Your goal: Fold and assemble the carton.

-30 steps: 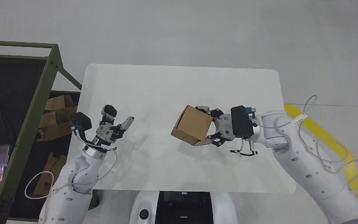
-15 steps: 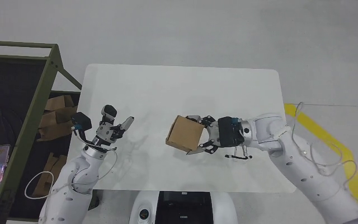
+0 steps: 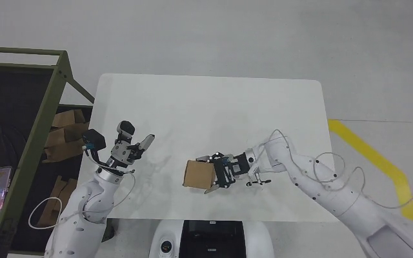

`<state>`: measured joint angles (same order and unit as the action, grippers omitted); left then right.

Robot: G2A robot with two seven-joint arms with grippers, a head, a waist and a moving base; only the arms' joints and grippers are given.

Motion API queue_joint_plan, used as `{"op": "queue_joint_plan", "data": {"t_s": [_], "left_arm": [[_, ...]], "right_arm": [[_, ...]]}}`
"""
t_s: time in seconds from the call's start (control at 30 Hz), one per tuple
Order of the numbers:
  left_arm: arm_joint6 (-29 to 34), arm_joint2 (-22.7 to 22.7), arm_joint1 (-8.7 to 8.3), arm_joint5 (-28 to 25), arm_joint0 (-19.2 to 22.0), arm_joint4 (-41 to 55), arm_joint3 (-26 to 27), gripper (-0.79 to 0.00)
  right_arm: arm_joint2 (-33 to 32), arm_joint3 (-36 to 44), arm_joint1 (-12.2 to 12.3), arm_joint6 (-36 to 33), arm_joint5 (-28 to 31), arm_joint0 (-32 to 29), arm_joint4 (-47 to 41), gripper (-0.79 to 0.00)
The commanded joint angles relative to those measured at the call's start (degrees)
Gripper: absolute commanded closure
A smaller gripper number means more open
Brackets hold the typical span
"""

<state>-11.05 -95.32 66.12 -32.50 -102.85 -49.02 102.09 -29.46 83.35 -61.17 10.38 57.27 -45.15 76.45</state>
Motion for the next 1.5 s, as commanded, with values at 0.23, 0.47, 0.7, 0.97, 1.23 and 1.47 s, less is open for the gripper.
{"op": "queue_joint_plan", "data": {"t_s": [0.23, 0.47, 0.7, 0.97, 1.23, 1.47], "left_arm": [[0.0, 0.0, 0.0, 0.0, 0.0, 0.0, 0.0, -0.785], [0.0, 0.0, 0.0, 0.0, 0.0, 0.0, 0.0, -0.785], [0.0, 0.0, 0.0, 0.0, 0.0, 0.0, 0.0, -0.785], [0.0, 0.0, 0.0, 0.0, 0.0, 0.0, 0.0, -0.785], [0.0, 0.0, 0.0, 0.0, 0.0, 0.0, 0.0, -0.785], [0.0, 0.0, 0.0, 0.0, 0.0, 0.0, 0.0, -0.785]], "right_arm": [[5.1, -13.4, -4.6, 11.4, -3.3, 3.2, 7.8, 0.0], [7.1, -21.8, -7.4, 18.9, -5.1, 5.1, 10.8, 0.0], [8.0, -27.4, -9.1, 25.8, -6.6, 5.9, 13.6, 0.0], [8.4, -31.1, -10.1, 30.4, -6.7, 6.2, 15.7, -0.212], [8.7, -33.1, -11.0, 32.0, -6.8, 6.3, 16.9, -0.391], [8.4, -33.8, -11.3, 33.1, -6.8, 6.2, 17.8, -0.785]]}}
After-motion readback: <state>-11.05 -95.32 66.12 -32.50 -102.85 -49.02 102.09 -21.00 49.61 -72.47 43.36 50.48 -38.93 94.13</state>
